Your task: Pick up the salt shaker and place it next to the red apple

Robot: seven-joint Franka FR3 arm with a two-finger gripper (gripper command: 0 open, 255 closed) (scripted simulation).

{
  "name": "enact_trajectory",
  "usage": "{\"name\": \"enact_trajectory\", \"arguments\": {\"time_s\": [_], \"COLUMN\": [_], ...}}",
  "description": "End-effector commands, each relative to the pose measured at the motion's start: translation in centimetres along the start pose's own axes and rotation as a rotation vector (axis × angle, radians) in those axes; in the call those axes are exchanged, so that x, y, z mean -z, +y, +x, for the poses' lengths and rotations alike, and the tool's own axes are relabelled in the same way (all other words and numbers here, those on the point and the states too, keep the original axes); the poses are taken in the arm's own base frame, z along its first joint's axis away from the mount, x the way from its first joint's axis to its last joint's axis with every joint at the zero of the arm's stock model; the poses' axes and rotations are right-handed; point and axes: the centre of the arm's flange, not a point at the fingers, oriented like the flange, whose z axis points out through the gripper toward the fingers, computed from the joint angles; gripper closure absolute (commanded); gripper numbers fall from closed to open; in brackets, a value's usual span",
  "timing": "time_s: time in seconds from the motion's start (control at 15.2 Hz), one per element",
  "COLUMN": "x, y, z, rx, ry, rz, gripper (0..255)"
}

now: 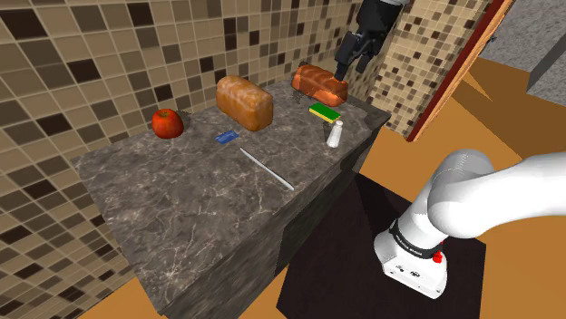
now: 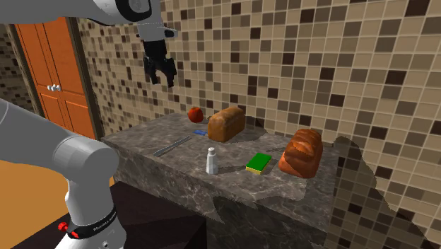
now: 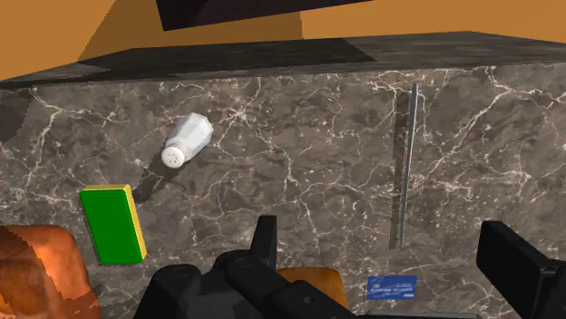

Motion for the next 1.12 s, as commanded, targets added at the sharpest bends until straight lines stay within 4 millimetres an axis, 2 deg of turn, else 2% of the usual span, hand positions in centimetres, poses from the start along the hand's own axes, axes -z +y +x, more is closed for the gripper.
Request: {"name": "enact_trajectory", "arguments": {"time_s": [0.0, 1.06], "x": [0.0, -16.6], "y": [0.0, 14.4], "z": [0.0, -0.5], "rx": [0.0, 0.06], "ry": [0.0, 0.062], "rz": [0.0, 0.076], "gripper": [0, 0]}}
